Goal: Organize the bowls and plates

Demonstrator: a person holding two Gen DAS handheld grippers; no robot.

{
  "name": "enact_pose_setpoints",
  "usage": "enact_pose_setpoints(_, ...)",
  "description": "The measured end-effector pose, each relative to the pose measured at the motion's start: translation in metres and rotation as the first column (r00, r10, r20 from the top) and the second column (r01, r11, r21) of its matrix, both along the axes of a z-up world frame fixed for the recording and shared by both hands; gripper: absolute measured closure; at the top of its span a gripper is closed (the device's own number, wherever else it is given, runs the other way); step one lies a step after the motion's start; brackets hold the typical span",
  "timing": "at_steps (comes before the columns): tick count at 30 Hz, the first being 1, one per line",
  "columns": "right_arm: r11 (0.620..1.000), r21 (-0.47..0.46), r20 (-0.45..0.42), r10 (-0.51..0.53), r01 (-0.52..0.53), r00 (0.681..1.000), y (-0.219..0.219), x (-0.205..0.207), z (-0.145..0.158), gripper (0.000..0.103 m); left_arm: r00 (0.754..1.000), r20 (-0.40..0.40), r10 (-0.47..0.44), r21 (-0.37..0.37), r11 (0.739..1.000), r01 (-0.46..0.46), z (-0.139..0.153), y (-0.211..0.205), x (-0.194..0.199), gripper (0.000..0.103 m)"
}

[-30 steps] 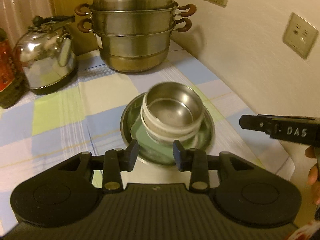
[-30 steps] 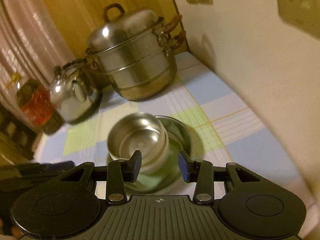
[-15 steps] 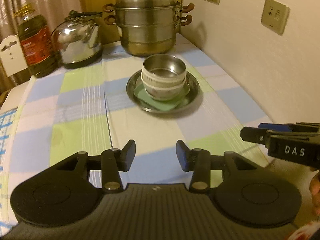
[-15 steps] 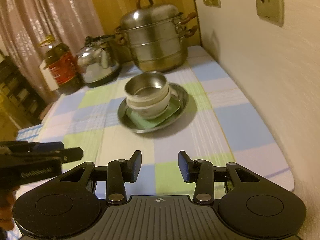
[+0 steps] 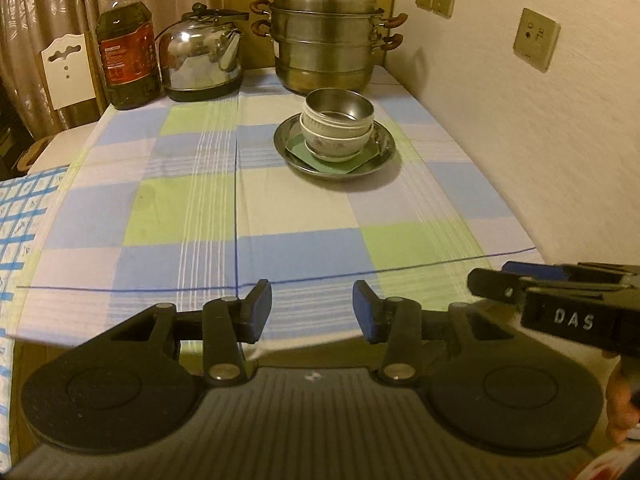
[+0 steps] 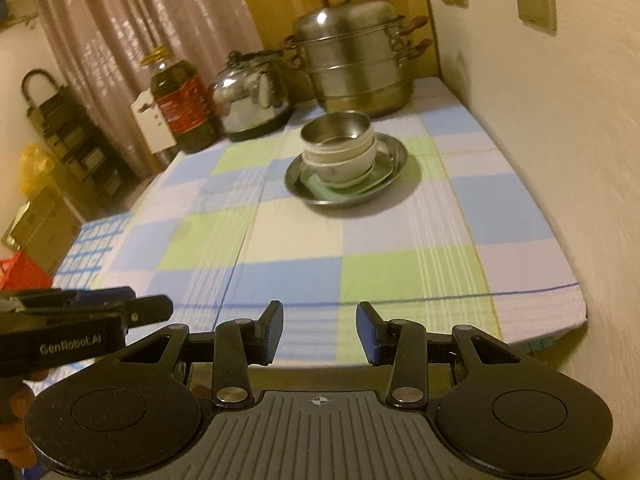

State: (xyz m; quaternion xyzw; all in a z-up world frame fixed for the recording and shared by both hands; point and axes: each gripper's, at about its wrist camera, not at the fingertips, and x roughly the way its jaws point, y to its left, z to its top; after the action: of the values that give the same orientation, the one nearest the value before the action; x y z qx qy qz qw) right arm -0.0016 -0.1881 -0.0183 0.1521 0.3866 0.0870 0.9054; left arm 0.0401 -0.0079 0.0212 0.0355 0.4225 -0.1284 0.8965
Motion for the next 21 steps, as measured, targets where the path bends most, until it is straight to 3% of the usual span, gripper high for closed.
enact_pose_setpoints(21,1.000,0.000,-0.031,0.014,-0.014,0.999,0.009,-0.015,-0.004,0.062,0.998,-0.010,-0.067,0.003,0.998,0.067,-0.005,-0.006,-0.015,0.061)
